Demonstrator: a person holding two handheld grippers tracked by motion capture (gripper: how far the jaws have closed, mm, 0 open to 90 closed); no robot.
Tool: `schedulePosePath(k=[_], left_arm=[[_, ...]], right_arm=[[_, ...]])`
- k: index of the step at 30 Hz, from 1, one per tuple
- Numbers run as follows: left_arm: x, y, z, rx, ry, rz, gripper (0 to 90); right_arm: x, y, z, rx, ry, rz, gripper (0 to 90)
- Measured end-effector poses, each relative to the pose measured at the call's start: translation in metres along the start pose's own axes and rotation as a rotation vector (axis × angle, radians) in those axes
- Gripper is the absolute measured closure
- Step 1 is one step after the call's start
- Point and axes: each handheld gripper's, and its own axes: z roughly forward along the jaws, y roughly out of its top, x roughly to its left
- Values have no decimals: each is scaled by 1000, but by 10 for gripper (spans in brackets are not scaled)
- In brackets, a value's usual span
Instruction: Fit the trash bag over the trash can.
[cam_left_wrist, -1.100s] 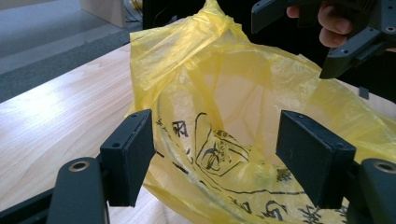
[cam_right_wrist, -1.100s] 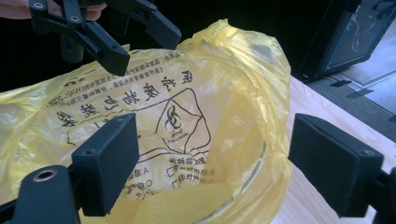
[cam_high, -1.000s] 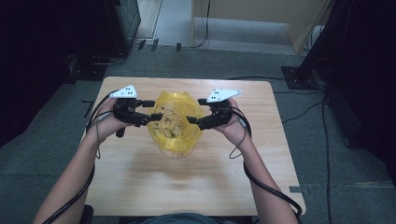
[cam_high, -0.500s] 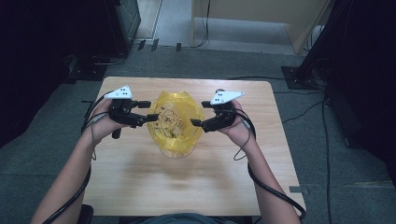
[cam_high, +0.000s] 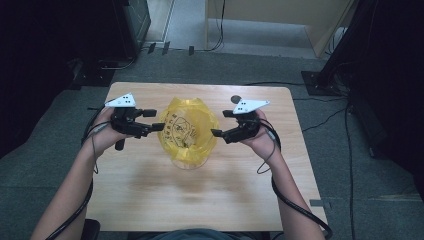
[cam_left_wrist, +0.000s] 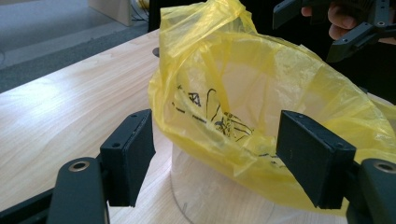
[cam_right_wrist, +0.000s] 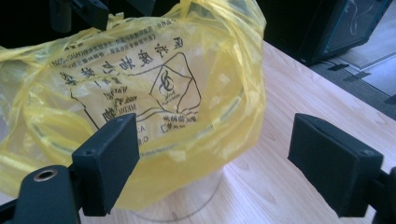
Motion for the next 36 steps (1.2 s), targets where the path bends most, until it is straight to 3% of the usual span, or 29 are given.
schedulePosePath(k=[14,27,31,36], left_arm=[[13,-18,-14,-24,36,-49,272],[18,-28,-27,-49,55,-76,272],[17,-36,-25,-10,64,-58,273],[20,-47,-19,1,70,-62,276]], right_arm=[[-12,-15,-17,-7,-33,38,164],[-21,-29,-20,0,-68,62,164],[-24,-33,-21,-1,-78,69,164],[-26,-39,-19,2,-80,68,164]])
